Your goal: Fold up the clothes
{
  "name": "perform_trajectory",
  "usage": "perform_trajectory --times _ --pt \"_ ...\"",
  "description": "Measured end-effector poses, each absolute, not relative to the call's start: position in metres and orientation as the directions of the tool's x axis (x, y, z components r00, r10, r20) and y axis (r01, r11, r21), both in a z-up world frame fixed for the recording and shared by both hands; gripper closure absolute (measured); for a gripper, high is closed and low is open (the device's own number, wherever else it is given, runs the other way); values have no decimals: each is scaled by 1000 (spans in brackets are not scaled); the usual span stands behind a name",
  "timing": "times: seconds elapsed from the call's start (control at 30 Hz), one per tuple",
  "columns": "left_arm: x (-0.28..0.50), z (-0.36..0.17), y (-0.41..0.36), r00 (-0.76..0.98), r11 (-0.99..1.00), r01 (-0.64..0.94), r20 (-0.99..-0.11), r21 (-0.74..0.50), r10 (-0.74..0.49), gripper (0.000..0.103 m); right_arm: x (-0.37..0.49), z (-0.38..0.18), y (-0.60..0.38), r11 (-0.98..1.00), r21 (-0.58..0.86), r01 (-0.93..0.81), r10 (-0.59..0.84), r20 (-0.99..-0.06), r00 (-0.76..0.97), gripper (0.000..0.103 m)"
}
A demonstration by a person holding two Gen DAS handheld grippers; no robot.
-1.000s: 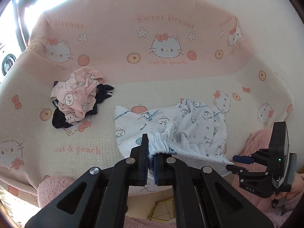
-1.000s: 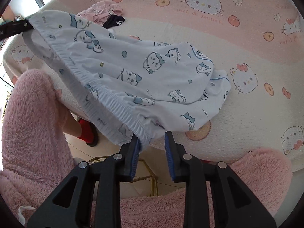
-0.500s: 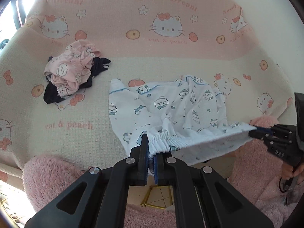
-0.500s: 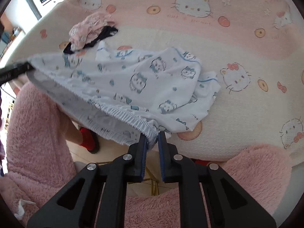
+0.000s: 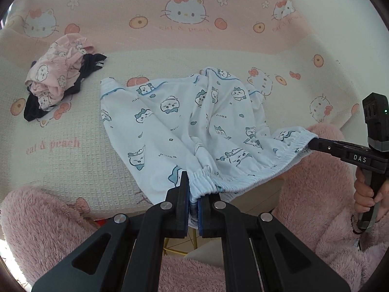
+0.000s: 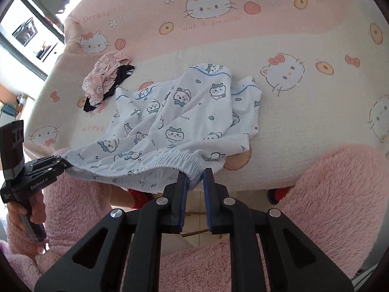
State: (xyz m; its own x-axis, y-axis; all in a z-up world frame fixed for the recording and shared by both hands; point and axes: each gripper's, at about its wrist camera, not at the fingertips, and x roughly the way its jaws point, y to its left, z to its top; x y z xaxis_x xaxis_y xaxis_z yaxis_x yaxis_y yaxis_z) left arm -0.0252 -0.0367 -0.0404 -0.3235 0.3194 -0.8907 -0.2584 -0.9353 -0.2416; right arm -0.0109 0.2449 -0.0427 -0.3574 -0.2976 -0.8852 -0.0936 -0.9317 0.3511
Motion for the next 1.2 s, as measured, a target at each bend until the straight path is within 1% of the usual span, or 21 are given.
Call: perform_trajectory --times 0.03,0.07,0.1,0.17,0.2,0.33,0.57,0.67,0.73,0.83,0.9,0.97,1.03,1.07,1.1,1.13,1.17,1.2 --pt "-26 -40 -36 -324 -934 -258 -889 -246 323 97 -11 -46 247 -928 355 -116 -296 -888 -351 80" --pt "-27 -39 -36 -326 -933 -258 -887 -250 327 97 -11 -49 248 -925 358 -129 -297 -890 -345 77" --pt "-27 -38 -36 -327 -933 -257 -885 -253 331 97 -11 -52 248 -922 361 -140 -298 -892 -340 72" --pt "-28 -36 -36 -329 -930 -252 -880 -268 343 97 -10 -56 247 -908 392 -144 -328 -883 -335 70" --pt "-29 -34 -36 -330 -928 -250 -877 -277 350 97 -9 -57 247 -902 408 -140 -346 -879 -329 69" --pt "-30 -25 -37 -341 -920 -244 -861 -305 376 97 -12 -66 236 -916 389 -100 -348 -893 -285 69" --pt "-34 -1 -35 -390 -912 -258 -829 -320 401 97 -22 -95 186 -950 301 78 -310 -937 -162 70" --pt "-35 6 -34 -403 -910 -262 -820 -321 405 97 -23 -108 166 -964 226 143 -243 -963 -118 70" --pt "-36 8 -34 -410 -912 -262 -819 -316 402 97 -15 -92 152 -950 221 219 -261 -949 -176 70" --pt "-38 9 -34 -413 -911 -255 -816 -324 405 97 -4 -64 137 -915 265 303 -343 -907 -244 67" --pt "-38 8 -33 -409 -911 -255 -817 -326 406 97 1 -57 127 -912 226 343 -327 -904 -274 67" --pt "-38 7 -30 -405 -910 -254 -818 -328 408 97 2 -64 121 -915 192 355 -296 -917 -266 67" --pt "-37 7 -29 -401 -906 -258 -816 -334 416 97 -2 -83 119 -928 157 338 -247 -938 -244 67" --pt "-37 6 -28 -400 -906 -260 -817 -334 416 97 -6 -95 120 -937 135 322 -215 -950 -226 69" --pt "-36 6 -27 -399 -906 -262 -817 -334 417 97 -13 -107 123 -948 86 307 -155 -966 -207 75" --pt "-36 5 -27 -399 -907 -261 -819 -329 412 97 -16 -117 126 -957 -3 290 -62 -974 -216 81" --pt "-36 4 -28 -399 -910 -260 -823 -322 405 97 -18 -126 129 -958 -99 270 36 -973 -228 83" --pt "-36 1 -28 -396 -914 -260 -828 -313 396 97 -20 -127 136 -964 -112 240 55 -971 -232 86"
